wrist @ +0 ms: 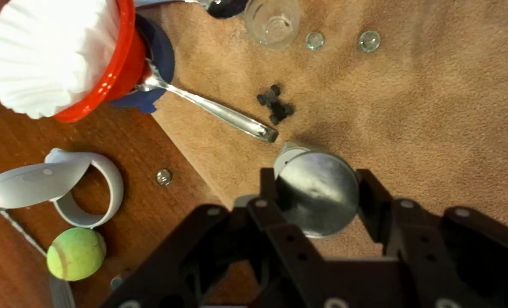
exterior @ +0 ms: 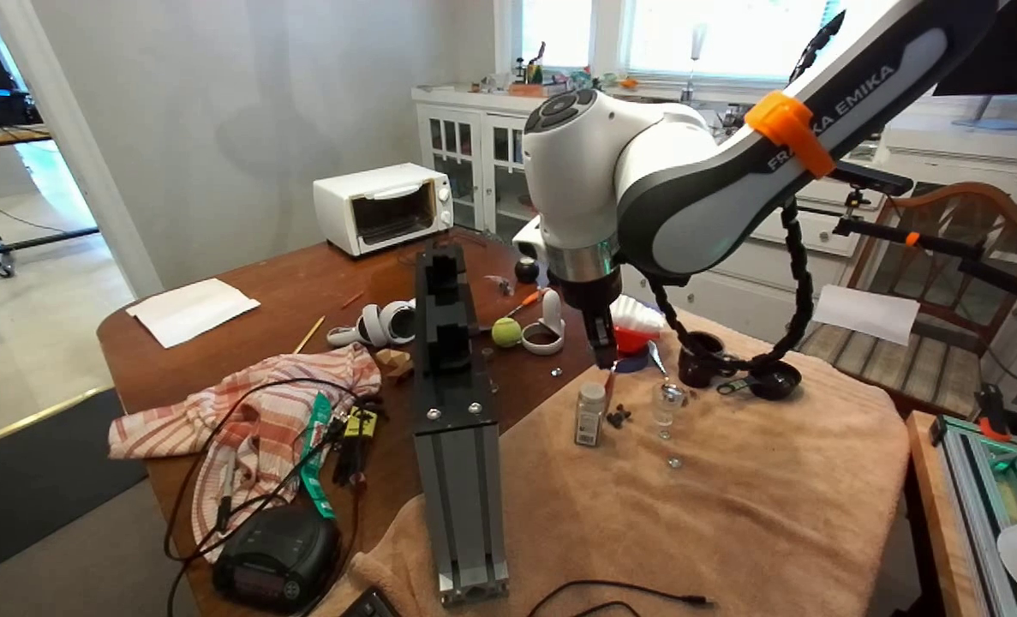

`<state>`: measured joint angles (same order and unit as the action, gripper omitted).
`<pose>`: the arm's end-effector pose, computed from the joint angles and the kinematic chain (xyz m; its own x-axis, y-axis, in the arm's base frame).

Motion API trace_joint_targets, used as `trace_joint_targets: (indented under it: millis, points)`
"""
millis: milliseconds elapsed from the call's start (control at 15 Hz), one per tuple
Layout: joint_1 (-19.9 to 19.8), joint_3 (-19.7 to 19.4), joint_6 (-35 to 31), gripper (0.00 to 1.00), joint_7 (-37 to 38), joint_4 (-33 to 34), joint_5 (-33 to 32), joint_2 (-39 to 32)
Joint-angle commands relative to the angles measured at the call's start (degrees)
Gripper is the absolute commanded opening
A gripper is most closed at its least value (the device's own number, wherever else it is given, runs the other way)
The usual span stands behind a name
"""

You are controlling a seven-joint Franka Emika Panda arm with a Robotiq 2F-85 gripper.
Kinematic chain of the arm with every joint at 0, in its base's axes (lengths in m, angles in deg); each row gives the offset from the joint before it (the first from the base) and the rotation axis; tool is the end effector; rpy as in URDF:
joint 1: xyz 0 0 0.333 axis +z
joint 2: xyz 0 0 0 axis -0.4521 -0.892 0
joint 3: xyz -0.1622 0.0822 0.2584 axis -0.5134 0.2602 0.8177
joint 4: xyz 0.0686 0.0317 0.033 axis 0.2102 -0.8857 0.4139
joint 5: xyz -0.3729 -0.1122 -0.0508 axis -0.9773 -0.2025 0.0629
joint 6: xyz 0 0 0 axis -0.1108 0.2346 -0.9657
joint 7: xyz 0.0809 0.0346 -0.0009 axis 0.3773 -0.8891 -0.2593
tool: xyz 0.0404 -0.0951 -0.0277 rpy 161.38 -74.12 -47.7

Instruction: Put the bottle upright then put the lid on the bottle

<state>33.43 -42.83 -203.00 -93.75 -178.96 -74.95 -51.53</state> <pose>0.5605 0.0799 0.2785 0.8223 0.5106 -0.2513 0.5639 -0.7907 0.2384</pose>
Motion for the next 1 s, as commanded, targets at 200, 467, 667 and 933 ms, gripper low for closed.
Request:
trace_joint_targets:
  millis: [200,467,667,933]
  points:
    - [-0.9,0.1,-3.9,0.48,-2.1,0.2,3.0,-3.4]
    - [1.1,-1.2,-3.1,0.23,2.2,0.5,-1.0,-3.9]
    - [2.1,-1.5,-2.1,0.23,5.0,0.6,-3.8,-3.9]
    - [2.2,-1.1,-0.5,0.23,5.3,1.6,-4.2,-5.1]
